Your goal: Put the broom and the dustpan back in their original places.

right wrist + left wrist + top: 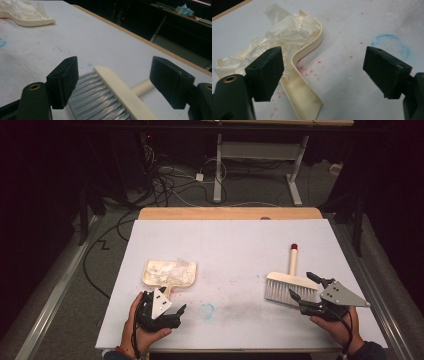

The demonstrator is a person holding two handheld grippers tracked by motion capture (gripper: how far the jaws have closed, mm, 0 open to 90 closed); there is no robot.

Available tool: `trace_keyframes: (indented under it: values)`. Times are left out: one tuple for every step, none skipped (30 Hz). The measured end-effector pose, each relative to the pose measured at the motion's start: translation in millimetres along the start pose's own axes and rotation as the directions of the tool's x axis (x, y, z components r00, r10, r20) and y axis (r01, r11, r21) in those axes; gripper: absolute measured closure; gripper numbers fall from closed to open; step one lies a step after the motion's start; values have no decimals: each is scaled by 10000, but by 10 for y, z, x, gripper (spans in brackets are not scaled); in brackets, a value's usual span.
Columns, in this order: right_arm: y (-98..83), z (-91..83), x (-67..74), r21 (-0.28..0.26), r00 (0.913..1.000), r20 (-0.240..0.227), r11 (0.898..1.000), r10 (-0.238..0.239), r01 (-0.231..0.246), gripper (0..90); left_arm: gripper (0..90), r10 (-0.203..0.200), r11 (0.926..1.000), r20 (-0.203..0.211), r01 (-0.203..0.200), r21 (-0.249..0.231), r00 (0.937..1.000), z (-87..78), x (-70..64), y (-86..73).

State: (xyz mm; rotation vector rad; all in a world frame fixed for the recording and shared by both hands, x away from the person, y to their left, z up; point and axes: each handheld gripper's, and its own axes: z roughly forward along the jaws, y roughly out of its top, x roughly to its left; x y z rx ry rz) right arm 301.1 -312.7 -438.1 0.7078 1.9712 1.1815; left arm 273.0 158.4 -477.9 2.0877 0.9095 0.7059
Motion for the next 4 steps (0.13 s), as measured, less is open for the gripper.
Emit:
trace_keyframes:
  values:
    - [-1, 3, 0, 10, 10000, 10, 10000, -21, 21, 245, 166, -18, 10000, 7, 18, 9, 10000, 3, 2, 0]
    - [-4, 6, -1, -7, 10000, -25, 10000, 1, -1, 245, 166, -25, 10000, -22, 25, 27, 10000, 5, 3, 3]
    - [-6, 8, -1, 0, 10000, -54, 10000, 29, -29, 246, 166, -27, 10000, -42, 27, 3, 10000, 6, 5, 6]
    - [-9, 9, 0, 45, 10000, -37, 10000, -3, 3, 247, 166, -75, 10000, -27, 75, -41, 10000, 10, 8, 11]
